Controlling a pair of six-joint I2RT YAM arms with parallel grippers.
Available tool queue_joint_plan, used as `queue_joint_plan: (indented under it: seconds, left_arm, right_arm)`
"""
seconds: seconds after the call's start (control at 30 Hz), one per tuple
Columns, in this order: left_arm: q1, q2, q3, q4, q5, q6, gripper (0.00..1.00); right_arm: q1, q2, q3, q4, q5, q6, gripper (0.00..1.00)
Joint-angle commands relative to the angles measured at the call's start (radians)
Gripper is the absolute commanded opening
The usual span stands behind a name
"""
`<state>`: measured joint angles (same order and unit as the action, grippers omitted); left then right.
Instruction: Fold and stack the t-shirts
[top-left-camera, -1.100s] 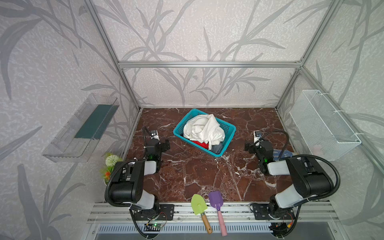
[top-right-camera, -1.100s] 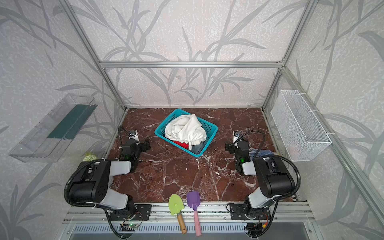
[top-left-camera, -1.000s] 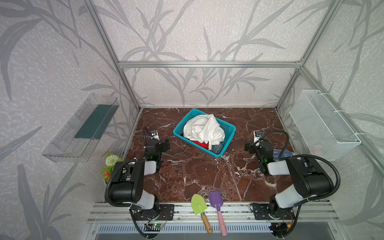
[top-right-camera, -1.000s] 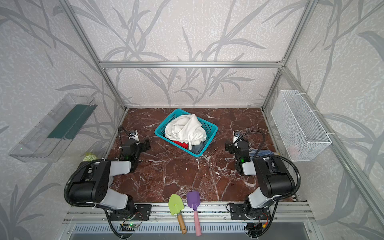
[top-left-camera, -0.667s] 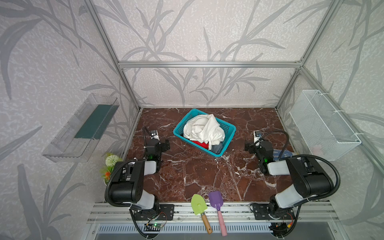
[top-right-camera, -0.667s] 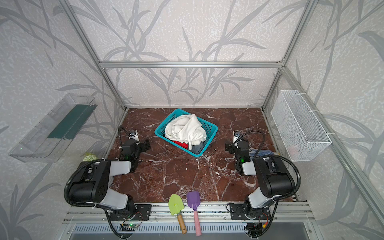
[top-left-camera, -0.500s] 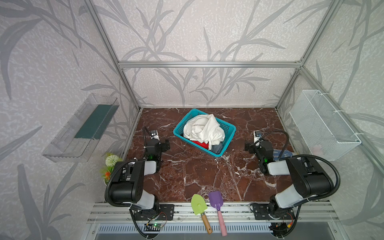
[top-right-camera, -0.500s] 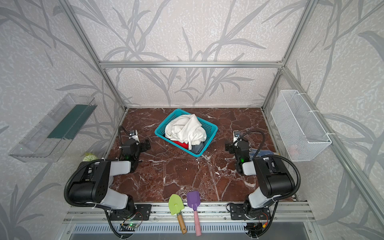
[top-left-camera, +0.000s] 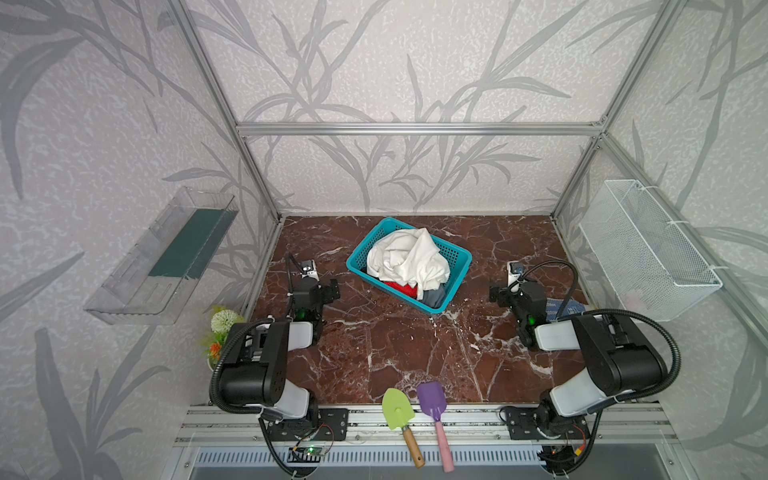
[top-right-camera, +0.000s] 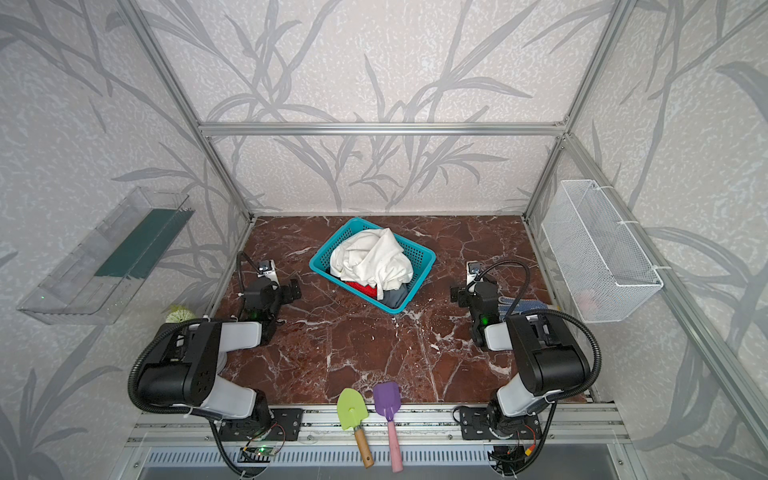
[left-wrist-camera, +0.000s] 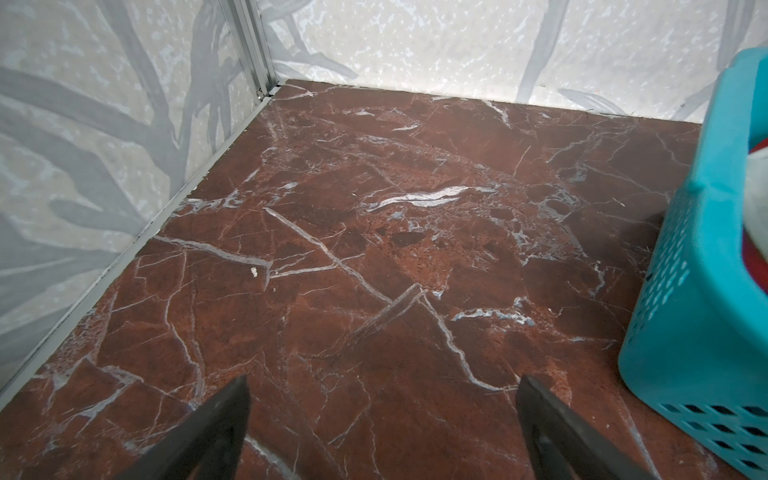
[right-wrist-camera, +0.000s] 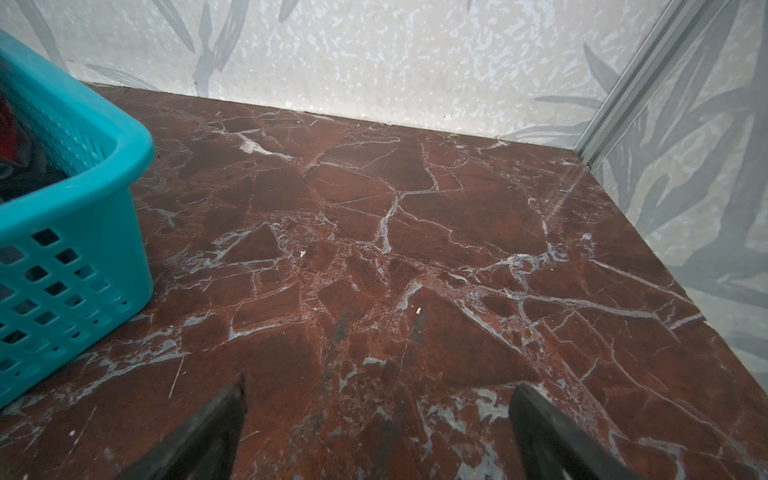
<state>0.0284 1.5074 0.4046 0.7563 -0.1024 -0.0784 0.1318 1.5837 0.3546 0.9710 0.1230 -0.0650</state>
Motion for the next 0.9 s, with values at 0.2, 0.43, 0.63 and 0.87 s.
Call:
queue_joint_plan:
  seconds: [0.2,0.43,0.63,0.87]
  left_arm:
    - [-0.035,-0.165,0.022,-0.152,-0.133,0.007,0.99]
    - [-0.065,-0.526,0.313,-0.883,0.143,-0.343,0.99]
    - [-0.110,-0.440,0.697,-1.283,0.477,-0.156,0.99]
    - [-0.154,-0.295,0.889,-1.327,0.615,0.040,0.99]
  right_arm:
    - [0.009,-0.110,-0.072,0.091,0.155,0.034,0.99]
    - [0.041,-0.460,-0.081,-0.250,0.206,0.080,0.99]
    - [0.051,-0.651,0.019,-0.547,0.030,0.067,0.99]
    - [0.292,-0.570,0.325,-0.947,-0.067,-0.041,0.99]
